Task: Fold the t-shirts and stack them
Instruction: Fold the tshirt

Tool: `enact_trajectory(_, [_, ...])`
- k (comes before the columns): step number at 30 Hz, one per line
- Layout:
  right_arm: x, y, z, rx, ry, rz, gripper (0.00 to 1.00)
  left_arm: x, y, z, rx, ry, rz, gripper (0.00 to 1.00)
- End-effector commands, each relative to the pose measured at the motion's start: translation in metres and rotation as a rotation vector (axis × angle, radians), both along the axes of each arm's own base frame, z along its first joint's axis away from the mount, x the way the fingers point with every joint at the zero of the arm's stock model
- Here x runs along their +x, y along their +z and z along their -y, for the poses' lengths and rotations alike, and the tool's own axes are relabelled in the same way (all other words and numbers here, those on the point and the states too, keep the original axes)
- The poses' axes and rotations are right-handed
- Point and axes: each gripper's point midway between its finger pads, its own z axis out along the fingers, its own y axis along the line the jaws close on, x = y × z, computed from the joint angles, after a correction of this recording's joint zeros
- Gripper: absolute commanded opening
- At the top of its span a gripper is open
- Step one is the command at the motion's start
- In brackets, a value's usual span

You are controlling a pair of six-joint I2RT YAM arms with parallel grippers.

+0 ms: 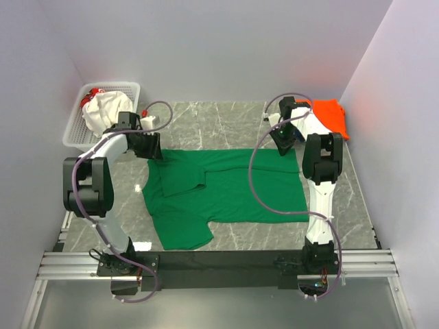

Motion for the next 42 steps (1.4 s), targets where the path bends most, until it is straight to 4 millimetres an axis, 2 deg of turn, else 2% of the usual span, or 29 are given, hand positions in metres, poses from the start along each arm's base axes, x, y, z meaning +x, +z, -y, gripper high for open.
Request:
enact_trajectory(1, [-0.019,-0.008,0.003,-0.013,-0.014,-0.076,0.22,0.005,0.028,0.009,-0.056,-0.022,0.063,0.51])
enact_trajectory(5, [-0.018,-0.006,0.004,-0.017,-0.014,-0.071,0.22,0.005,0.021,0.015,-0.091,-0.022,0.022,0.52])
enact_trajectory(9, [-0.017,-0.004,0.005,-0.021,-0.012,-0.061,0.22,-0.007,0.019,0.02,-0.125,-0.02,-0.014,0.47])
enact_trajectory(12, [-0.016,-0.003,0.004,-0.015,-0.011,-0.063,0.22,-0.022,0.012,0.022,-0.143,-0.005,-0.063,0.45])
enact_trajectory(13, [-0.015,-0.002,0.004,-0.017,-0.01,-0.06,0.22,-0.031,0.005,0.023,-0.149,0.006,-0.096,0.45])
enact_trajectory(18, [-0.017,-0.005,0.005,-0.022,-0.008,-0.067,0.22,-0.064,-0.006,0.03,-0.202,0.033,-0.189,0.43])
enact_trajectory(22, [-0.018,-0.006,0.006,-0.023,-0.005,-0.068,0.22,-0.078,-0.008,0.029,-0.2,0.066,-0.218,0.42])
enact_trajectory(30, [-0.017,-0.006,0.005,-0.017,-0.008,-0.066,0.22,-0.086,-0.016,0.026,-0.179,0.086,-0.263,0.43])
enact_trajectory(42, [-0.018,-0.006,0.008,-0.032,-0.002,-0.061,0.22,-0.084,-0.032,0.028,-0.191,0.106,-0.314,0.41])
